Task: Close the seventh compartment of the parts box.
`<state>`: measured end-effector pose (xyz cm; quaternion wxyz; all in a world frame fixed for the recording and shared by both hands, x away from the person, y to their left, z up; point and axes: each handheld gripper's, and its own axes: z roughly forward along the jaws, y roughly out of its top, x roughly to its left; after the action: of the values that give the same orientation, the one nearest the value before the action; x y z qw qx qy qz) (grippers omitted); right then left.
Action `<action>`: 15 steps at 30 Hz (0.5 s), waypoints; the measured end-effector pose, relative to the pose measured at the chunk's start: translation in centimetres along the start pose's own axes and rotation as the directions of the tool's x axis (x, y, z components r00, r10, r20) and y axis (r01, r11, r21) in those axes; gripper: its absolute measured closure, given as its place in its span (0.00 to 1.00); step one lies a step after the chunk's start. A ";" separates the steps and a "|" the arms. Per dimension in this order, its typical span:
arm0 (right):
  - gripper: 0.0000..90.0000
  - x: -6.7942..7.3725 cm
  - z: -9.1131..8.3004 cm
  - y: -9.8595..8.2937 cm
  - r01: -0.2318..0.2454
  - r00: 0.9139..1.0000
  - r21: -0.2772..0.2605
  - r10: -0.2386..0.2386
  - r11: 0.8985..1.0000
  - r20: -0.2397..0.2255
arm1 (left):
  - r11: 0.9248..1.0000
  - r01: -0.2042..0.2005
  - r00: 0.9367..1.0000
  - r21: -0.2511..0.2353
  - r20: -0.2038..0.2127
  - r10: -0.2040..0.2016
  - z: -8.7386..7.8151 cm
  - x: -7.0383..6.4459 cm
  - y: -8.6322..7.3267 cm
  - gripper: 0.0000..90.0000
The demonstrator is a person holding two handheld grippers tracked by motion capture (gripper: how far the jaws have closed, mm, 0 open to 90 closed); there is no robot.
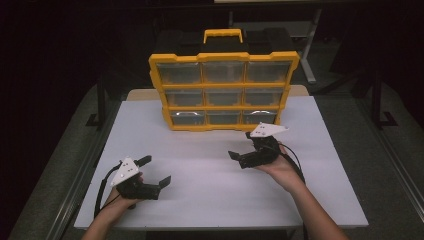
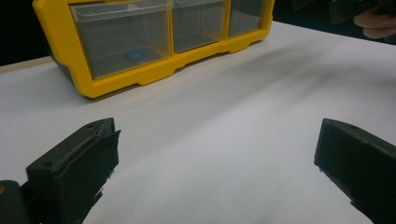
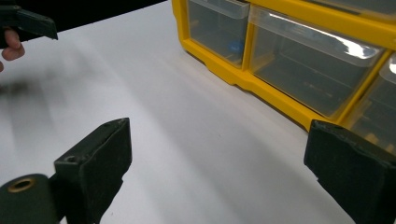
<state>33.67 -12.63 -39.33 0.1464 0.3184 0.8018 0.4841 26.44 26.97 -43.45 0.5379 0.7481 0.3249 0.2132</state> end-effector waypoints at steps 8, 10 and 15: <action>0.07 0.0 -1.4 -1.3 -0.007 1.000 -0.014 0.007 1.000 0.005 | 1.000 -0.009 1.000 0.002 0.002 0.009 0.0 0.0 0.0 0.00; 0.07 0.0 -1.7 -1.6 -0.007 1.000 -0.010 0.007 1.000 0.002 | 1.000 0.001 1.000 0.002 0.000 -0.001 0.0 -0.1 0.0 0.00; 0.05 -0.1 -2.7 -2.6 -0.026 1.000 -0.023 0.026 0.999 0.005 | 1.000 -0.001 1.000 0.006 0.000 0.001 0.0 -0.1 0.0 0.00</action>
<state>31.35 -15.39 -40.32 0.1458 0.3284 0.7916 0.4942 26.37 26.95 -43.41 0.5355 0.7499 0.3251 0.2125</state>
